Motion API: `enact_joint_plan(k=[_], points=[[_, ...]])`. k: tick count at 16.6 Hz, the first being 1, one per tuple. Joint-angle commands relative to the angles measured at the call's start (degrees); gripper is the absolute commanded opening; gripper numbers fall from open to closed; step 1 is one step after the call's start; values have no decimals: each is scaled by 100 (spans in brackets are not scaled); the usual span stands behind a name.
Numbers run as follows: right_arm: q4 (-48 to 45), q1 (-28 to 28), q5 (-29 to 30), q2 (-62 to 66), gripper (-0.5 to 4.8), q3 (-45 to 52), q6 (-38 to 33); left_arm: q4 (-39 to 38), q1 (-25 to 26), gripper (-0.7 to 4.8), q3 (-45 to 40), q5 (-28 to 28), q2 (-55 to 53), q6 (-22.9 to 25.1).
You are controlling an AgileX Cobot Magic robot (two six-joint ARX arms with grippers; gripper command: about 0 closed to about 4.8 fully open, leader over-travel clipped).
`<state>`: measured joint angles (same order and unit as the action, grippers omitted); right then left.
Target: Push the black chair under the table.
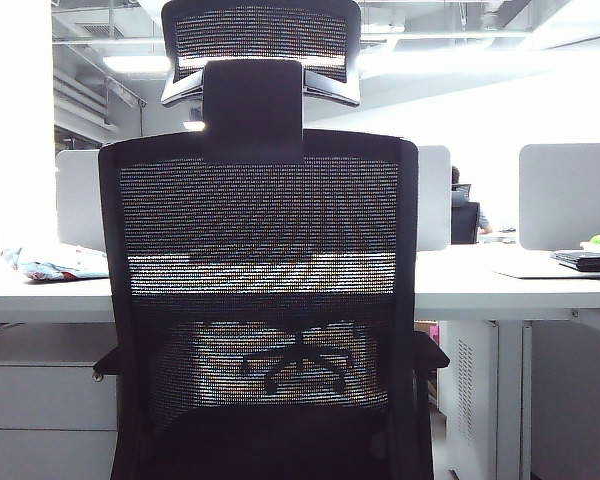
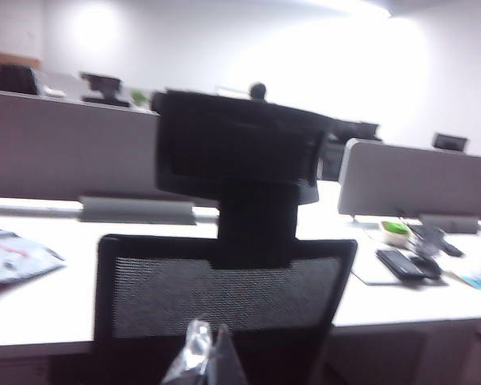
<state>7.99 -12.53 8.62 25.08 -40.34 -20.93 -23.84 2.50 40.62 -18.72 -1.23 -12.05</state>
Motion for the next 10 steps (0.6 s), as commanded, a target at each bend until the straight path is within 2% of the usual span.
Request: enact_joint_plan(k=[1, 3, 10], points=[[428, -9, 28, -79, -5, -22, 17, -291, 9, -6, 7, 175, 96, -22], [487, -9, 26, -96, -5, -22, 20, -564, 9, -5, 4, 173, 94, -173], [595, -9, 26, -96, -5, -22, 17, -837, 9, -5, 4, 157, 94, -188]])
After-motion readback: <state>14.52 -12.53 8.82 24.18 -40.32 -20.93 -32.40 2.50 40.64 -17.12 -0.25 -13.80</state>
